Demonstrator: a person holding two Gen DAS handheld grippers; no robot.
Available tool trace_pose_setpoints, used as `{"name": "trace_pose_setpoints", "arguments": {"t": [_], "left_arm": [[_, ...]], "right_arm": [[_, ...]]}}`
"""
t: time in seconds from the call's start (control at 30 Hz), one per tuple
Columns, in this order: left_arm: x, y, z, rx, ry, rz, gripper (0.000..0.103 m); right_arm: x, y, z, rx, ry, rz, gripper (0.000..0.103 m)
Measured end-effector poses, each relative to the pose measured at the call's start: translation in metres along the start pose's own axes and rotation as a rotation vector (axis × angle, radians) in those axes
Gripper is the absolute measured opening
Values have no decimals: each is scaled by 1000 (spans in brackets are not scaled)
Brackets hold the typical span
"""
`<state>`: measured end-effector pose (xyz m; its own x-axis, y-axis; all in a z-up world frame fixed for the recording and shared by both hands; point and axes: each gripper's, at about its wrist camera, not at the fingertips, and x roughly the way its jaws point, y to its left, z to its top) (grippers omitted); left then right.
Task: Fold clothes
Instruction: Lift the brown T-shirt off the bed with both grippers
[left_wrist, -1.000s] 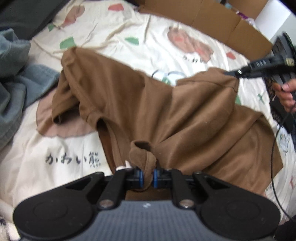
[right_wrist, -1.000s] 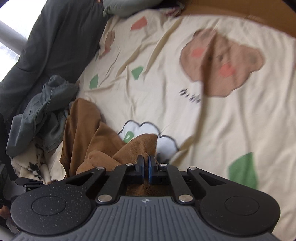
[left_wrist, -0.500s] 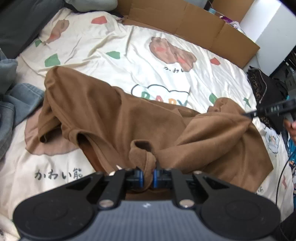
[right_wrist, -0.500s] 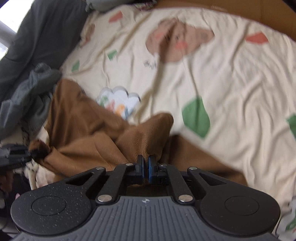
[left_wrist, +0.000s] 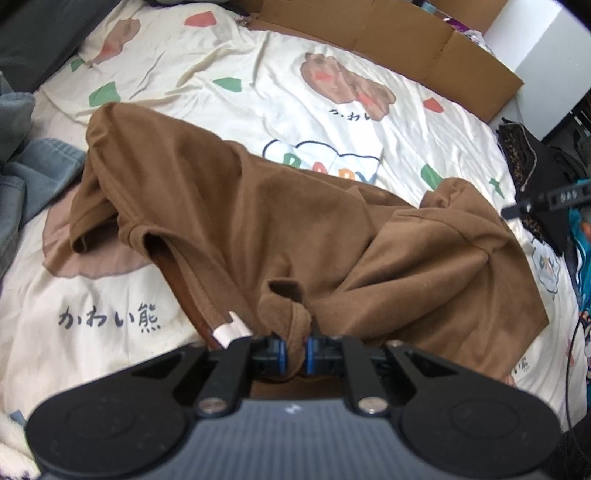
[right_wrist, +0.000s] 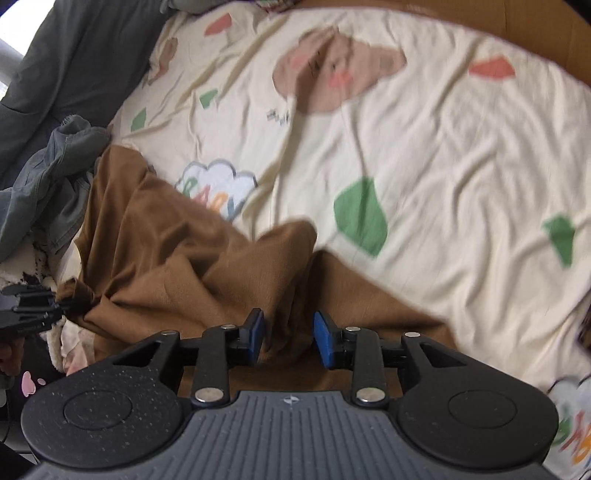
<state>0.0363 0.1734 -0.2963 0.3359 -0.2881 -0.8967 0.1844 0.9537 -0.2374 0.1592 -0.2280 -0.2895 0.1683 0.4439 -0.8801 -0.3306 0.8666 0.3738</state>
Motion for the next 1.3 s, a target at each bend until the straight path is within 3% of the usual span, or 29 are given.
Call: {"name": "trace_pose_setpoints", "arguments": {"t": [0.23, 0.43, 0.87, 1.1, 1.3], "left_arm": [[3, 1, -5, -10, 6, -5, 11], [1, 5, -5, -40, -1, -16, 11], [2, 6, -7, -41, -5, -19, 11], [1, 7, -7, -44, -34, -21, 11], [-6, 4, -1, -41, -73, -4, 11]], "right_arm": [[-1, 15, 43, -60, -45, 9, 35], [29, 40, 64, -98, -7, 52, 35], [96, 59, 58, -176, 143, -28, 34], [102, 46, 52, -137, 168, -53, 5], [66, 33, 61, -101, 102, -72, 2]]}}
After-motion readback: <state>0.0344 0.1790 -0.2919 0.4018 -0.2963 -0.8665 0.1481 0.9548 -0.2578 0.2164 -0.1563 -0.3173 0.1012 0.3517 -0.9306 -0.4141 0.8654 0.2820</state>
